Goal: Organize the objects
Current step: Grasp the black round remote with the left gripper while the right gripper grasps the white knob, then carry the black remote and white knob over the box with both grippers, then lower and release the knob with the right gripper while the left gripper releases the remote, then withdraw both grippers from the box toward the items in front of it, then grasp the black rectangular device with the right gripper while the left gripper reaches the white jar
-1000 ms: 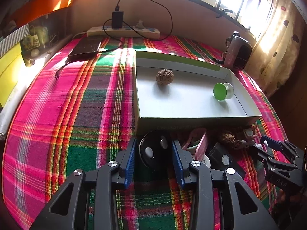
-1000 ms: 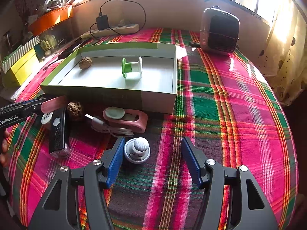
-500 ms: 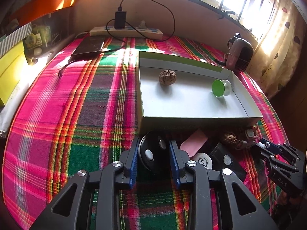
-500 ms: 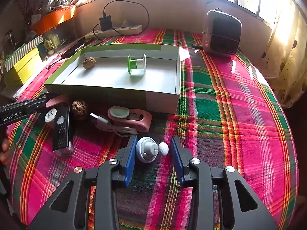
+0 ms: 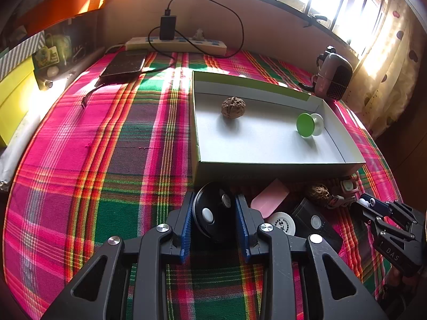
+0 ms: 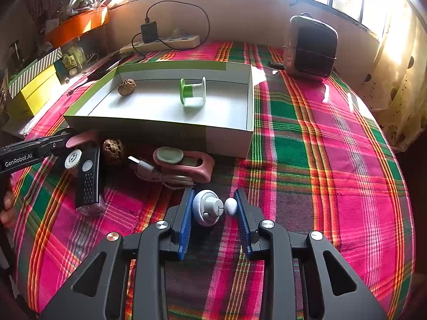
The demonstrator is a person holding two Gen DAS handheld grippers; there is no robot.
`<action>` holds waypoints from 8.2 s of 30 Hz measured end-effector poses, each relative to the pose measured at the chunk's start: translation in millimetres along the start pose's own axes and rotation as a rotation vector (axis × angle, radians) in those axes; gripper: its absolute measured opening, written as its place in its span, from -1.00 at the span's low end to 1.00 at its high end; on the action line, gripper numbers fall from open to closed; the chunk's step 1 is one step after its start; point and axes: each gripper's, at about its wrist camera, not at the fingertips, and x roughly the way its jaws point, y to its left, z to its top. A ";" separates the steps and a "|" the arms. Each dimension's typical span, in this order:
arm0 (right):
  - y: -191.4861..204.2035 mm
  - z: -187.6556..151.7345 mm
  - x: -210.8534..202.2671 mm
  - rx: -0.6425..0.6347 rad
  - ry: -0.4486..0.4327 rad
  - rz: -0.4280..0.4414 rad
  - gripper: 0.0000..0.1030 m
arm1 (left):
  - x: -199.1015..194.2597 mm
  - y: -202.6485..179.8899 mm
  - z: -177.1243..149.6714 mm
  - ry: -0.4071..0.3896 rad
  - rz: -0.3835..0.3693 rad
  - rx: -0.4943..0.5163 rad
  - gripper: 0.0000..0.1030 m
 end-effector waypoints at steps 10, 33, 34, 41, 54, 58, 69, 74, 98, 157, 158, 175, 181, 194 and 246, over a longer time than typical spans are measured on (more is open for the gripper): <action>-2.3 0.7 -2.8 0.007 -0.011 0.001 -0.39 | -3.7 -0.4 -0.6 -0.004 0.002 0.006 -0.52; -7.5 24.2 -28.7 0.009 -0.100 0.006 -0.39 | -30.4 -9.2 17.3 -0.075 0.001 0.023 -0.52; -8.1 26.7 -29.8 0.009 -0.106 0.009 -0.39 | -31.0 -10.0 19.6 -0.077 0.000 0.023 -0.52; -7.8 48.5 -27.8 -0.008 -0.129 0.019 -0.39 | -29.2 -19.7 37.3 -0.095 -0.016 0.048 -0.52; -10.8 93.1 -5.1 -0.018 -0.145 0.028 -0.39 | -4.6 -28.0 66.5 -0.093 -0.010 0.067 -0.52; -11.6 103.3 5.6 -0.022 -0.140 0.025 -0.39 | 4.8 -28.4 71.0 -0.081 -0.005 0.068 -0.52; -10.5 123.2 41.6 -0.003 -0.095 0.048 -0.39 | 29.4 -30.2 78.4 -0.048 0.005 0.068 -0.52; -8.8 127.6 58.2 -0.008 -0.062 0.044 -0.39 | 38.0 -32.3 79.1 -0.035 0.017 0.073 -0.52; -6.9 129.2 89.1 -0.030 0.002 0.024 -0.38 | 58.7 -36.7 79.0 0.003 0.049 0.101 -0.52; 5.4 118.1 49.2 -0.029 -0.056 -0.019 -0.10 | 17.7 -43.6 68.3 -0.066 0.046 0.114 -0.41; 5.9 116.8 46.4 -0.029 -0.059 -0.020 -0.10 | 14.9 -43.8 67.1 -0.070 0.045 0.114 -0.41; 14.2 79.8 -0.3 -0.012 -0.105 -0.010 -0.10 | -24.9 -39.0 31.2 -0.108 0.033 0.095 -0.41; 20.0 61.9 -12.8 -0.011 -0.112 0.015 -0.10 | -37.1 -29.4 17.8 -0.114 0.035 0.071 -0.41; 57.1 22.0 -24.1 -0.118 -0.084 0.180 -0.10 | -45.6 -15.2 -12.3 -0.095 0.037 0.038 -0.41; 84.5 1.6 5.4 -0.216 -0.001 0.202 -0.45 | -33.6 -20.9 -30.7 -0.006 -0.059 0.078 -0.41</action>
